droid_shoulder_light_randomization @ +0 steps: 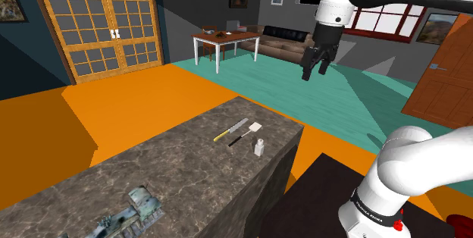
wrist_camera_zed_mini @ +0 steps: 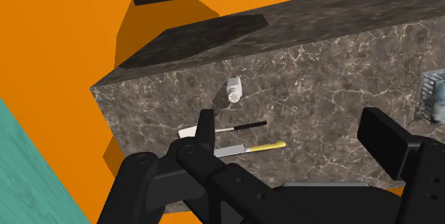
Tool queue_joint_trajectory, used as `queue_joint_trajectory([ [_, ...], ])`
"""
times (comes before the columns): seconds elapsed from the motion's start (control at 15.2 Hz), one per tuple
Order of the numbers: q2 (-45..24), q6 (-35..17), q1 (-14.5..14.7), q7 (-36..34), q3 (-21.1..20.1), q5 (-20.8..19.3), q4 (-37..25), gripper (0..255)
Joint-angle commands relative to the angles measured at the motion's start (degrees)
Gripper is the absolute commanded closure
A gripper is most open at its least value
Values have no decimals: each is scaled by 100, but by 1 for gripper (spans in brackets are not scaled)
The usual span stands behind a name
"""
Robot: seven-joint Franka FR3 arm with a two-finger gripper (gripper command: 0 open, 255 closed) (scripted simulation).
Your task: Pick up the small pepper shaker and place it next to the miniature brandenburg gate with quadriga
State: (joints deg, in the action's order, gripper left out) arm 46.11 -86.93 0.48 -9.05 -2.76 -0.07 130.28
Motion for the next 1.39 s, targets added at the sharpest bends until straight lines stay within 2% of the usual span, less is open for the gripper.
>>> queue_joint_trajectory([
  [0.0,0,0,0,0,0,0,0,0],
  [0.66,-698,-2106,-71,214,194,-105,1338,0],
  [1.32,-2353,-4352,-154,423,386,-183,1859,0],
])
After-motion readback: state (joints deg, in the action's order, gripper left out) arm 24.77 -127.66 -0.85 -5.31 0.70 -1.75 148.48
